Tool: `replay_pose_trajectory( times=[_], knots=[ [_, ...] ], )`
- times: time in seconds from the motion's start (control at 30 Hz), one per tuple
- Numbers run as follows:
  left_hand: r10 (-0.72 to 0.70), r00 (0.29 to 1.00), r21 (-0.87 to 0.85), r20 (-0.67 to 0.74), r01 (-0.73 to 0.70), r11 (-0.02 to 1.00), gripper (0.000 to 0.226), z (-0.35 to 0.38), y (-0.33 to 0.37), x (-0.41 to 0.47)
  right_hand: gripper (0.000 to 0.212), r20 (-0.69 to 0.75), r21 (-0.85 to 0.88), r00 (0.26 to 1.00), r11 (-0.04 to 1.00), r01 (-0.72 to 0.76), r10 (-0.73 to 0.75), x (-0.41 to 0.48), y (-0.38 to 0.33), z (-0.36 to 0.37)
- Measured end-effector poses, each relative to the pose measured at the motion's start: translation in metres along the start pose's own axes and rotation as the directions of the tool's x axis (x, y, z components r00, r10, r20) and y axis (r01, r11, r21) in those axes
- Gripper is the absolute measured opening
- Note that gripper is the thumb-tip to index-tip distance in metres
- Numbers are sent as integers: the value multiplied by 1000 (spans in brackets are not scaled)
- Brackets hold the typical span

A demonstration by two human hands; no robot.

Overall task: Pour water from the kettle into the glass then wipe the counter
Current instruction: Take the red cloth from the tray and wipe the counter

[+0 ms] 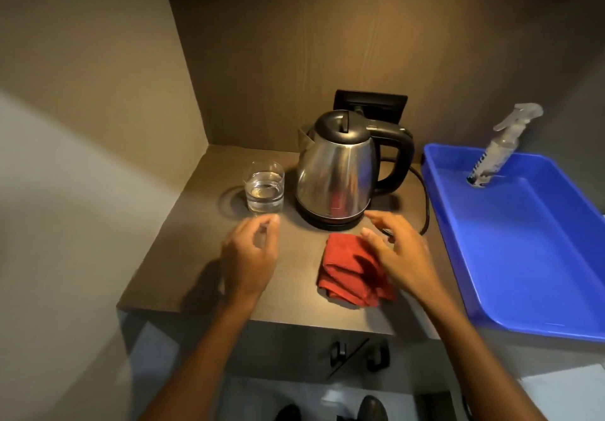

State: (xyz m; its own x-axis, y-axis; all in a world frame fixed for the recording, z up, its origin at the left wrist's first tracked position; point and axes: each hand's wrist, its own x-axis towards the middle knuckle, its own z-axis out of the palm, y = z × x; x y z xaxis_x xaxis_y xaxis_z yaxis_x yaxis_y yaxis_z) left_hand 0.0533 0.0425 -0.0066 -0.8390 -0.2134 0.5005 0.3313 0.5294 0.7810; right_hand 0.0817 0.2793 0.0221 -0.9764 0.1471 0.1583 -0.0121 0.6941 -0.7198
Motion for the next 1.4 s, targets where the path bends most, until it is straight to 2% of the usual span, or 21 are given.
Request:
replay_pose_trajectory(
  times=[0.03,0.1,0.2,0.33,0.43,0.53,0.67,0.73,0.83,0.93,1.07,1.2,1.27,1.4],
  knots=[
    [33,999,27,-29,-32,999,13,0,-8,8,32,19,-36,998,998,56,-55,-6,0,6],
    [37,999,73,-24,-35,997,25,2,-19,21,41,95,-176,990,978,116,-100,-17,2,21],
    [-81,994,131,67,72,989,57,9,-40,39,65,154,-360,988,931,52,4,-28,6,44],
    [-297,924,149,241,267,952,106,22,-57,63,82,114,-351,990,936,-39,84,-38,10,63],
    [-367,892,118,262,348,930,119,35,-56,76,89,90,-416,991,908,-55,101,-37,5,72],
    [-370,909,122,190,352,928,117,44,-56,80,86,127,-432,988,902,-21,84,-34,-12,86],
    [-379,908,108,180,365,925,101,46,-59,84,69,320,-408,947,897,168,-32,-46,-30,105],
    [-375,911,92,169,364,927,101,45,-58,85,65,331,-482,939,840,250,-90,-55,-26,102],
    [-387,908,3,159,391,920,108,37,-55,85,66,239,-583,970,792,182,-47,-57,-13,82],
    [-368,918,18,147,369,929,108,22,-55,87,67,290,-566,950,821,75,113,-46,-3,85],
    [-346,933,35,98,344,938,96,5,-56,96,68,336,-433,942,890,142,13,-30,-32,119],
    [-303,952,81,36,299,951,89,-8,-56,104,66,377,-369,916,884,285,-138,-4,-57,153],
    [-283,959,92,27,280,956,90,-14,-57,106,68,333,-397,932,875,276,-143,19,-66,165],
    [-279,960,80,4,278,957,89,-23,-59,109,68,256,-434,965,886,162,-51,63,-79,185]
  ],
)
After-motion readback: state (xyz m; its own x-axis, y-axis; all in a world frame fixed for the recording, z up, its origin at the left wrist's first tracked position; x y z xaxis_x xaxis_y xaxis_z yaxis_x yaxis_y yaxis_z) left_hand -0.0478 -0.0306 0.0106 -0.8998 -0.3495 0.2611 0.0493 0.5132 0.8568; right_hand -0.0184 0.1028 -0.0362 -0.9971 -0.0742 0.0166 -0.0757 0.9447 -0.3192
